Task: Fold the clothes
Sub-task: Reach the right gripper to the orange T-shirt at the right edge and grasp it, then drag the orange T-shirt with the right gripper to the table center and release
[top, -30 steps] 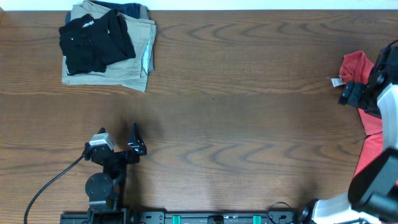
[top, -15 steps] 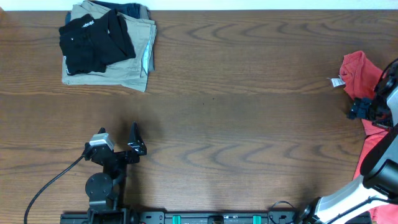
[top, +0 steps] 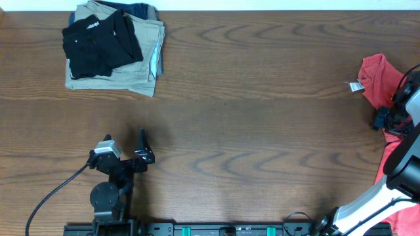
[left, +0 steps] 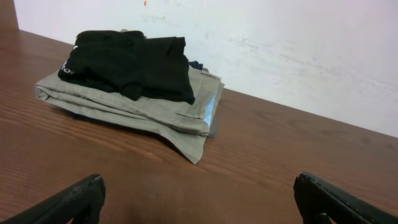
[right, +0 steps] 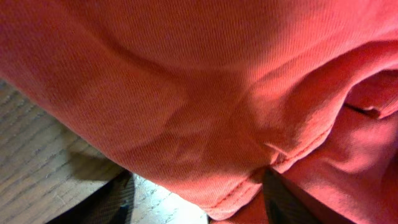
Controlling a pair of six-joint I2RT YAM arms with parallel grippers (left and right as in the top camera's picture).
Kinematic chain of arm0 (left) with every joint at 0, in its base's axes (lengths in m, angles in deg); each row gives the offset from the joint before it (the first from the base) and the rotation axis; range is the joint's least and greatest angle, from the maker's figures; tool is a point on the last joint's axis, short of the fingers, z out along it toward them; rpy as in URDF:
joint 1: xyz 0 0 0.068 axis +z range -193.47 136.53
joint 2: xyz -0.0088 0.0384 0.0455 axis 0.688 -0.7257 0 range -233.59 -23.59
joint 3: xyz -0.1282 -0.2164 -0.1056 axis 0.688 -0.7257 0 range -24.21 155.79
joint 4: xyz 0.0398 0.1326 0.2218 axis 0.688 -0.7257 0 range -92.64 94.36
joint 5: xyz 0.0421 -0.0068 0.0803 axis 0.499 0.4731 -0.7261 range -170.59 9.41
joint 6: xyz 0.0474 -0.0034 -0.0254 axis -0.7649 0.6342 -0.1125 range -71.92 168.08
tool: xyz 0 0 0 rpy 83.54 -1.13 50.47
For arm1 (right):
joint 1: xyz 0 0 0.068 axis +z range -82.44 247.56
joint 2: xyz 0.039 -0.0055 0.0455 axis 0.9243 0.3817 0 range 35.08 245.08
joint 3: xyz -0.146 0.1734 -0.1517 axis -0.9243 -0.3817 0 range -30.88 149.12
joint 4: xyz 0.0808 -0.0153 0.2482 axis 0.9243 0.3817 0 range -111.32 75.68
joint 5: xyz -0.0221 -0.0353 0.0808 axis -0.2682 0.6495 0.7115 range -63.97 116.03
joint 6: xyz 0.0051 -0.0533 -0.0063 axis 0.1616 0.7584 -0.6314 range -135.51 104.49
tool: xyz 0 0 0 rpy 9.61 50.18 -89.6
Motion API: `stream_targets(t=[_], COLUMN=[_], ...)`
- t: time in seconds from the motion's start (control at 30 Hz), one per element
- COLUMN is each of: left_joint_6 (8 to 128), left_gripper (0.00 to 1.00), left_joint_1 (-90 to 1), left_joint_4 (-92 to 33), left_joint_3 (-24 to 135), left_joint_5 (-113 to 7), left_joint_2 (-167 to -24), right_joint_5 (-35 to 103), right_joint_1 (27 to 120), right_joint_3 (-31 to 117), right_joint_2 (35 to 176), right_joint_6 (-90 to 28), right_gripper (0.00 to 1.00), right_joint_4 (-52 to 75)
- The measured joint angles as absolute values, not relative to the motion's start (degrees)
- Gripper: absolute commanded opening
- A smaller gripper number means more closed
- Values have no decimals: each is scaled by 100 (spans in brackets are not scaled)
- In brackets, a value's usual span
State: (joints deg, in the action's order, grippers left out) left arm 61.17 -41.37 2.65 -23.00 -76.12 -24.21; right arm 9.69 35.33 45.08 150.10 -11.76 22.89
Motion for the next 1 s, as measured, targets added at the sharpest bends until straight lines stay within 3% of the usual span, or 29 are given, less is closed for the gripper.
stream_targets(t=[0.03,0.1,0.17,0.23,0.73,1.0], left_joint_6=[6117,6117,6117,6117,6117,6117], left_gripper=[98,98,98,98,98,98], left_joint_1=[-4137,-4137,-4137,-4137,-4137,-4137], left_joint_4=[265,262,265,265,262,262], left_joint_3=[-2300,-2300,-2300,-2300,-2300,-2300], left_joint_5=[-7612,-7612,-7612,-7612,-7612,-7612], left_joint_2=[-2421,-2421,-2423,-2423,-2423,-2423], right_joint_5=[967,960,960,960,1159,2836], right_joint_1=[3533,3533,3533,3533,3538,3960], right_joint_3=[4508,4508,4510,4510,5188,6724], right_joint_2=[15010,15010,15010,15010,14945,13907], right_joint_6=[-1172,-1145,-1143,-1150,-1172,-1191], right_gripper=[57,29,12,1,1,1], right_joint_4=[2273,2271,2267,2275,3250,3727])
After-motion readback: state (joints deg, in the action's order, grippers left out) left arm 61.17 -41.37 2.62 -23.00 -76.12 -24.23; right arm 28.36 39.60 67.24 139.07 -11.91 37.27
